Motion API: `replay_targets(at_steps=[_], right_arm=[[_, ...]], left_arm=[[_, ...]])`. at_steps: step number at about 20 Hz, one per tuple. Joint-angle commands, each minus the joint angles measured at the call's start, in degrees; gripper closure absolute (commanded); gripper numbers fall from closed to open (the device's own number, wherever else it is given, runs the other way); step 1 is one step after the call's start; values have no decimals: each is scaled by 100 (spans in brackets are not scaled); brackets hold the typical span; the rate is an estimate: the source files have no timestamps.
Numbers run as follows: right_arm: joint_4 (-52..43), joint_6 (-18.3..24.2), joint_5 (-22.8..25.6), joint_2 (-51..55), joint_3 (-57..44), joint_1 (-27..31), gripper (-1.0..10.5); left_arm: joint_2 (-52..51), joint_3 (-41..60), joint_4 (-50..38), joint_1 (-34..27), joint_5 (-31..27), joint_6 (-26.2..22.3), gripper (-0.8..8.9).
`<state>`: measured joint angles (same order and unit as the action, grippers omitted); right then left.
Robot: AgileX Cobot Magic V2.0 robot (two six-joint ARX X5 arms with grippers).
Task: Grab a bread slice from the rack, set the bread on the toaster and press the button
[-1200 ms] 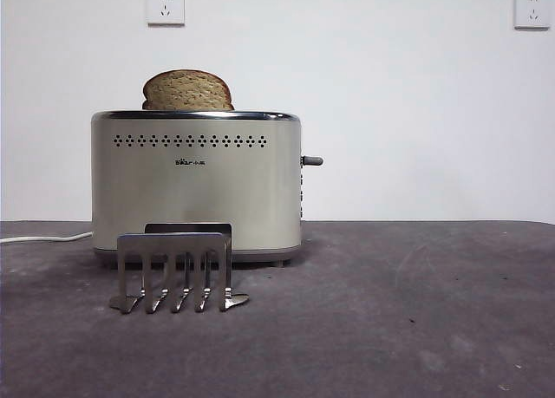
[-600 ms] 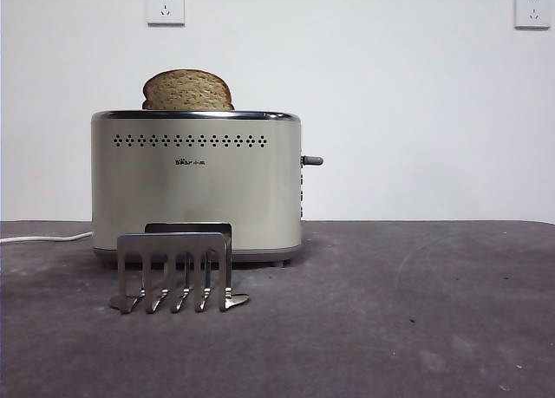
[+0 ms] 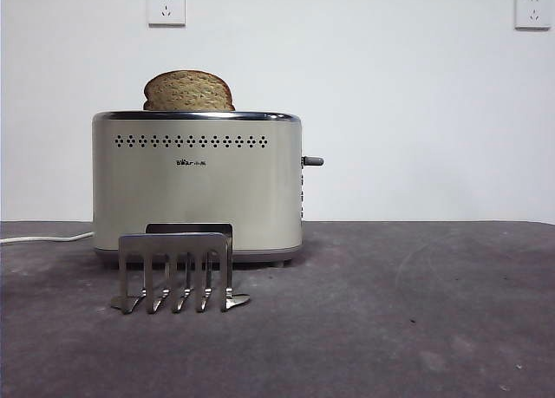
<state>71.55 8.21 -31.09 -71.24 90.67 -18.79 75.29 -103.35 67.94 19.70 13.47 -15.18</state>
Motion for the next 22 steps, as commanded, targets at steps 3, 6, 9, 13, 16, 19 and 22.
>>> replay_targets(at_steps=[3, 6, 9, 13, 16, 19, 22], right_arm=[[-17, 24, -4, 13, -48, -2, 946], [-17, 24, -4, 13, -48, 2, 946], [-17, 24, -4, 13, -48, 2, 946], [-17, 24, -4, 13, -48, 2, 946], [-17, 24, -4, 13, -48, 2, 946], [-17, 24, -4, 13, -48, 2, 946], [-17, 24, -4, 13, -48, 2, 946]], left_arm=[[-1178, 549, -2277, -654, 319, -308, 817], [-2378, 2159, -3713, -1283, 295, -304, 817], [-3578, 3877, -4566, -1703, -168, -308, 817], [-4885, 5886, -5458, -2011, -361, -118, 817], [-5737, 7224, -5901, -2061, -446, 85, 817], [-6349, 8317, -6120, -2063, -452, 133, 817], [-6808, 9167, -6126, -2065, -605, 181, 817]])
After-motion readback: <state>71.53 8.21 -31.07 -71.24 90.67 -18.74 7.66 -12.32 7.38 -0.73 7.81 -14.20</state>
